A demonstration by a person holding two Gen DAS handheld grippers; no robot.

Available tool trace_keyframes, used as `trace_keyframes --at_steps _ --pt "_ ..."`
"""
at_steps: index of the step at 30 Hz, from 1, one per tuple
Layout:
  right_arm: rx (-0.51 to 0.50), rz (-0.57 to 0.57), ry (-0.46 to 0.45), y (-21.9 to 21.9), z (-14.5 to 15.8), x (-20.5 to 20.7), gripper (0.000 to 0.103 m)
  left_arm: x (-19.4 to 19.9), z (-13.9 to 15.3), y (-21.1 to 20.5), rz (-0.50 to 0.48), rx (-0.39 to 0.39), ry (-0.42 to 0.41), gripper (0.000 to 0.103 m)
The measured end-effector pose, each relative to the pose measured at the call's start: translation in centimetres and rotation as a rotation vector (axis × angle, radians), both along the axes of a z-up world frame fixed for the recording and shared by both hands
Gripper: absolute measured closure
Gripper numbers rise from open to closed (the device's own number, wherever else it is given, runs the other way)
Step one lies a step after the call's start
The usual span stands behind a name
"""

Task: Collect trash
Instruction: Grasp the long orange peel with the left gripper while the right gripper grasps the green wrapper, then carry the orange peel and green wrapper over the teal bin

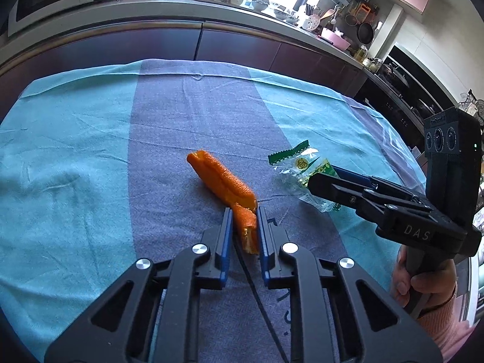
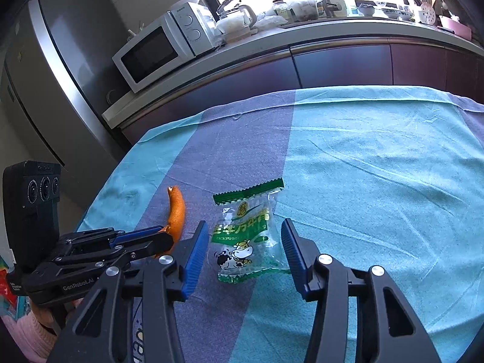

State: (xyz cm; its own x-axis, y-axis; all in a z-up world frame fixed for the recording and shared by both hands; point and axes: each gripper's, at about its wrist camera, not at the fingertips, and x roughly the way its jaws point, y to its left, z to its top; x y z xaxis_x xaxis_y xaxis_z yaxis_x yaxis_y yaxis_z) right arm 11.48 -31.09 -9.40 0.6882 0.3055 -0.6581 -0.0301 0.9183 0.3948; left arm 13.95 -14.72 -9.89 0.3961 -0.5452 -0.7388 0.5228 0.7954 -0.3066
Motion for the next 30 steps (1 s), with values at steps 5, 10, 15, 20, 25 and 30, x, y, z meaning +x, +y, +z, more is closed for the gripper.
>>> trace_keyframes --at_steps 5,10,15,20,25,30 --pt "-0.001 0.0 0.007 0.0 -0.1 0.0 0.064 -0.6 0.5 0.8 0.004 -0.014 -0.021 0.089" --pt "-0.006 0.0 0.001 0.3 0.1 -0.2 0.066 -1.3 1.2 1.9 0.013 -0.031 -0.043 0.089" --pt "-0.004 0.011 -0.006 0.8 0.4 -0.5 0.067 -1.8 1.7 3.3 0.03 -0.043 -0.054 0.089" --pt "0.006 0.042 -0.037 1.7 1.3 -0.8 0.067 -2.3 2.1 4.8 0.047 -0.047 -0.066 0.089" --pt "0.023 0.078 -0.078 3.0 2.5 -1.2 0.067 -3.1 2.5 6.5 0.065 -0.044 -0.084 0.089" --pt "0.037 0.121 -0.098 4.7 3.1 -1.4 0.067 -4.2 3.1 8.5 0.087 -0.035 -0.106 0.089"
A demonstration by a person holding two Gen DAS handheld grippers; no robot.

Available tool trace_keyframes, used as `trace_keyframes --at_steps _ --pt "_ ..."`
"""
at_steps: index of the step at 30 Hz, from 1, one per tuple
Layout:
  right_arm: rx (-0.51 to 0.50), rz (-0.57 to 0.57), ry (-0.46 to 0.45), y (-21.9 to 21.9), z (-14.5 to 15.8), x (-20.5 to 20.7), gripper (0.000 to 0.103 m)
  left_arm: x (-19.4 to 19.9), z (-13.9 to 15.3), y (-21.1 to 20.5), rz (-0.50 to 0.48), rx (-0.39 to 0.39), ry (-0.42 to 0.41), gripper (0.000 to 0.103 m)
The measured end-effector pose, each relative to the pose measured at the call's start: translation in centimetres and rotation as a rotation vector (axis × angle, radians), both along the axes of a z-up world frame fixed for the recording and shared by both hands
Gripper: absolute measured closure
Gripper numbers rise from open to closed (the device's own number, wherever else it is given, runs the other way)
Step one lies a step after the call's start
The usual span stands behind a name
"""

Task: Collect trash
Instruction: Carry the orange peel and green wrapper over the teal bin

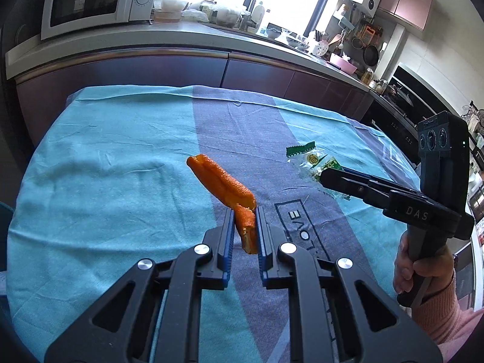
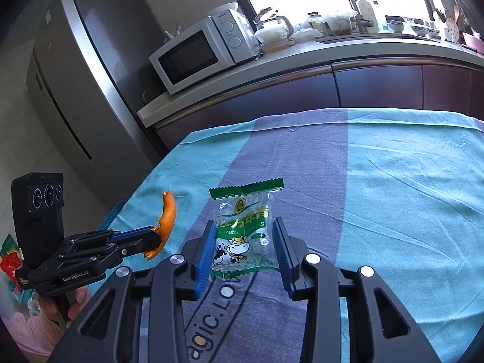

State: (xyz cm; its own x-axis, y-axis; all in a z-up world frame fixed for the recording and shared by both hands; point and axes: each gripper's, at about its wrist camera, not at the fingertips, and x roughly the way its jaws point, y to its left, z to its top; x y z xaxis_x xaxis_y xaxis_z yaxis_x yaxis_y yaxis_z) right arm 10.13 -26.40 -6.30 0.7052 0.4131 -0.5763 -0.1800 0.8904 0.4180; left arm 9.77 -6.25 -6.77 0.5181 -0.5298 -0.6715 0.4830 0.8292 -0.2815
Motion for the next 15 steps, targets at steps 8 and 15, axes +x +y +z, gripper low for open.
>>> trace_keyframes --at_steps 8,15 --pt "0.011 0.072 -0.018 3.1 0.5 0.0 0.067 -2.0 0.5 3.4 0.033 0.027 -0.027 0.089" --pt "0.027 0.121 -0.026 5.4 0.7 0.1 0.067 -3.2 0.5 5.8 0.07 0.03 -0.033 0.089"
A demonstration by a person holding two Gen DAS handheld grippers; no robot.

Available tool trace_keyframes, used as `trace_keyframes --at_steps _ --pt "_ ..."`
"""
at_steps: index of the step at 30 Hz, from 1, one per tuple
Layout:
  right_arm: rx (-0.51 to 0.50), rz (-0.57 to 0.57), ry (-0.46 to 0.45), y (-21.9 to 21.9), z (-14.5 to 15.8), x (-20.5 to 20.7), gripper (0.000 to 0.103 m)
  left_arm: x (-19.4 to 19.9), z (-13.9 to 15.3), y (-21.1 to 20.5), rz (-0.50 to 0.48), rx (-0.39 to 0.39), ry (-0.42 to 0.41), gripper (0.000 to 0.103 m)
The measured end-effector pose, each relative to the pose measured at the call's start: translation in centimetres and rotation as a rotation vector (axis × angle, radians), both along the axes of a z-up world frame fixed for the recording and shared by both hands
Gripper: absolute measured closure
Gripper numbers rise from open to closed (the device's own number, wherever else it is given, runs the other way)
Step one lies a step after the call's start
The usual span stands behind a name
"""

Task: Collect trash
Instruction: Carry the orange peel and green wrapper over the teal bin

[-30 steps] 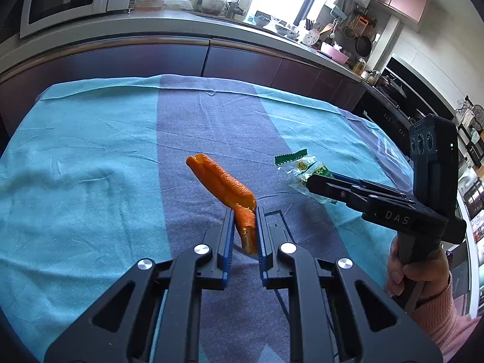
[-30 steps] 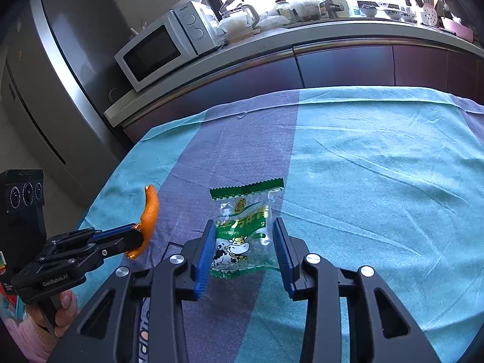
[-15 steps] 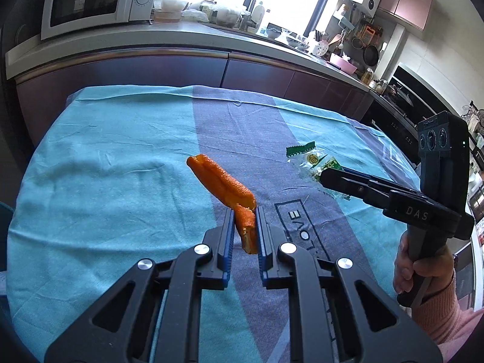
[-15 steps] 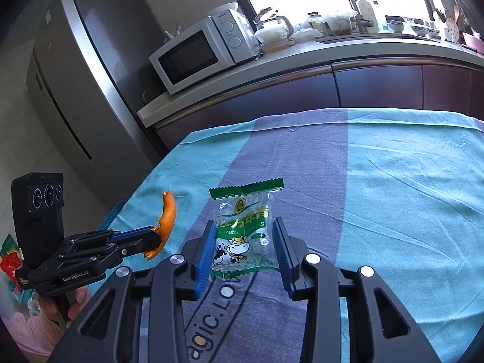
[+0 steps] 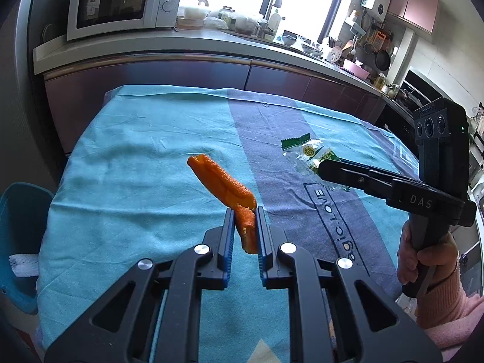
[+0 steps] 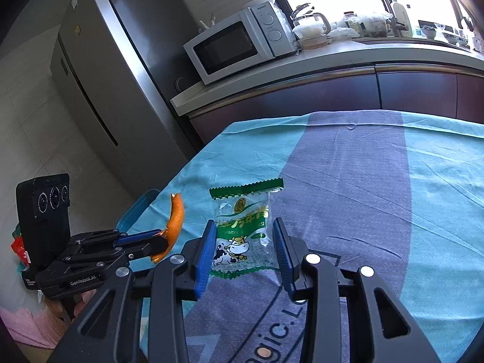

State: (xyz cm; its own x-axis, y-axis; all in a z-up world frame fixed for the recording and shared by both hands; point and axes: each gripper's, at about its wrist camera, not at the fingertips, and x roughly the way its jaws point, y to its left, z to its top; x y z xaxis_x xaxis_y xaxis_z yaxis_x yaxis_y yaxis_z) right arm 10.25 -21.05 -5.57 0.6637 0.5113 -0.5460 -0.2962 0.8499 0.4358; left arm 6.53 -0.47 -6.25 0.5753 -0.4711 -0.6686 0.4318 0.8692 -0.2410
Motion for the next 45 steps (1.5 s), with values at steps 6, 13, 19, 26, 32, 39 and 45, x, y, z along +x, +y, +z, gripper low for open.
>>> trace_keyframes --at_steps 6,13,19,26,32,39,45 --pt "-0.003 0.035 0.0 1.6 0.1 0.1 0.067 -0.4 -0.5 1.6 0.023 -0.012 0.011 0.089" --pt "0.001 0.06 0.0 2.9 0.0 0.4 0.067 -0.9 -0.3 2.5 0.052 -0.002 0.0 0.089" --pt "0.004 0.083 0.001 4.2 -0.2 0.5 0.067 -1.1 -0.1 3.4 0.079 0.009 -0.009 0.089" --pt "0.008 0.113 0.0 5.9 -0.1 0.8 0.067 -1.3 -0.1 4.8 0.111 0.011 -0.009 0.089" --pt "0.007 0.143 -0.004 7.4 0.0 0.9 0.067 -1.6 0.0 5.9 0.139 0.015 -0.009 0.089" --pt "0.007 0.172 -0.003 8.7 0.0 1.0 0.067 -1.7 0.2 7.2 0.174 0.02 -0.018 0.089" --pt "0.006 0.196 0.0 9.8 0.0 1.1 0.067 -1.9 0.5 8.2 0.197 0.019 -0.024 0.089"
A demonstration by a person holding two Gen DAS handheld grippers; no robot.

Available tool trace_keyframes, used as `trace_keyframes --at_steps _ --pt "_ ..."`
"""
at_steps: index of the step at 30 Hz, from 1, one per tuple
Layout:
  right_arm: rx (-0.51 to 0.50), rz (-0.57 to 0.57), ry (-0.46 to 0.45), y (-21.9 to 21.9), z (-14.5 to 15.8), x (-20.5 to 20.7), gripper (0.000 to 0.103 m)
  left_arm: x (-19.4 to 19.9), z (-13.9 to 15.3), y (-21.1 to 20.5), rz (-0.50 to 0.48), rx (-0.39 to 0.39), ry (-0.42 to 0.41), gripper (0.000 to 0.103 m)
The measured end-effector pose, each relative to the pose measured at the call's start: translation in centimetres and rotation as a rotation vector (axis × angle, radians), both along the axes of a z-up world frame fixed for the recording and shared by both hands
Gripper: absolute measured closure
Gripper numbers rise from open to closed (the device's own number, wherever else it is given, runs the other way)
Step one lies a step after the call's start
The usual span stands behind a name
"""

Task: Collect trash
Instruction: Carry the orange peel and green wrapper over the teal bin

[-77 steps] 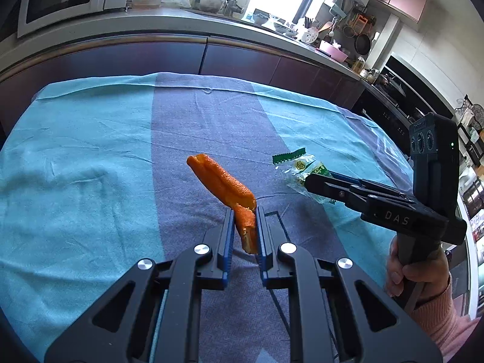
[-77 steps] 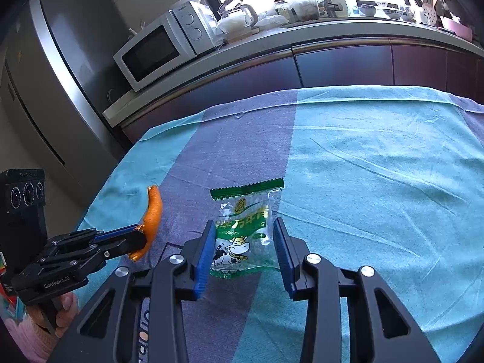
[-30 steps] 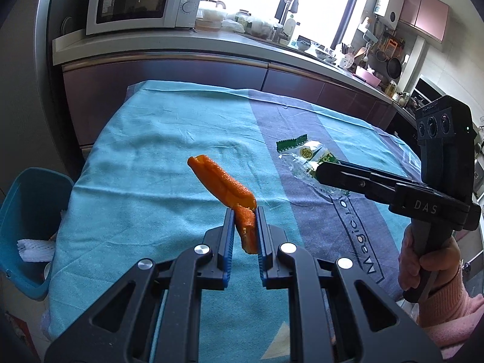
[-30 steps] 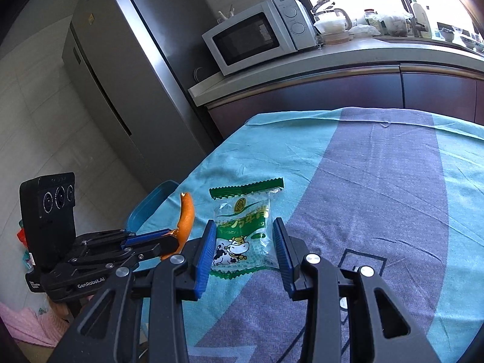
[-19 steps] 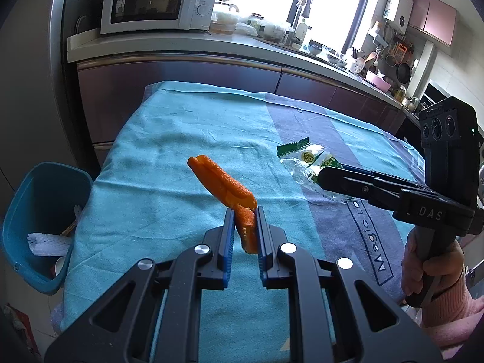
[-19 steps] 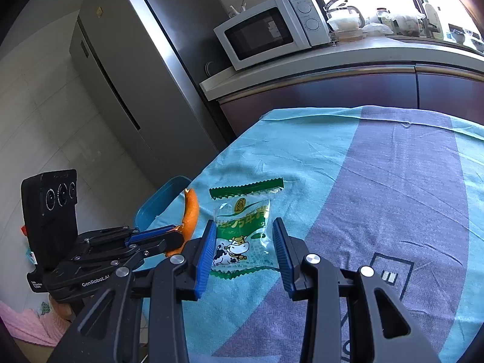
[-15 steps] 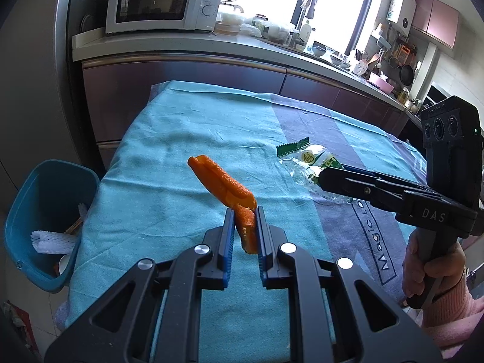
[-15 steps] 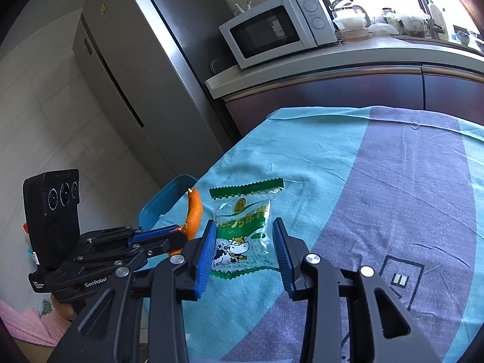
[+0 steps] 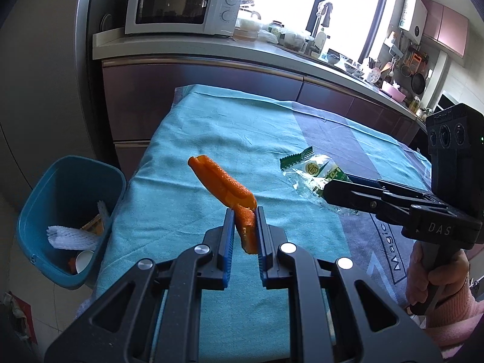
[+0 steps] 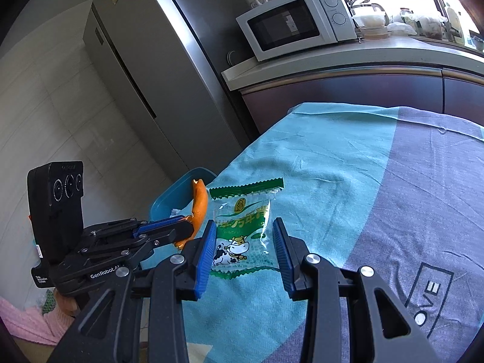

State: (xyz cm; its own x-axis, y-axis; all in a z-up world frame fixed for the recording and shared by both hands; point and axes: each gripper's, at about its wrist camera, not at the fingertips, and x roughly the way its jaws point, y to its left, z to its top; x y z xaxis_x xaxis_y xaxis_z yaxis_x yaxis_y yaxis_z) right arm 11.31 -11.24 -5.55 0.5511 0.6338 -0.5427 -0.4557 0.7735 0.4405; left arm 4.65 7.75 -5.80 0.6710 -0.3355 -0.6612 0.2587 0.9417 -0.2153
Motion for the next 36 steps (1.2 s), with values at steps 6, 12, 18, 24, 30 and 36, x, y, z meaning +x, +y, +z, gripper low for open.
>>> trace_keyframes --at_steps 6,12,18,24,30,36 --pt "0.004 0.02 0.001 1.1 0.0 0.1 0.067 -0.2 0.1 0.8 0.02 -0.002 0.0 0.089" --pt "0.006 0.034 0.003 1.9 -0.1 0.3 0.067 -0.4 0.2 1.5 0.036 -0.002 -0.001 0.089" --pt "0.005 0.05 0.003 2.9 0.0 0.6 0.067 -0.5 0.1 2.3 0.058 -0.004 0.001 0.089" --pt "0.004 0.07 0.003 4.1 0.1 1.0 0.067 -0.7 0.3 3.1 0.085 -0.007 -0.001 0.089" --pt "0.006 0.092 0.003 5.0 0.2 1.1 0.067 -0.6 0.4 3.8 0.104 -0.007 -0.005 0.089" --pt "0.002 0.105 0.006 6.1 0.1 1.4 0.067 -0.9 0.5 4.4 0.124 -0.01 -0.007 0.089"
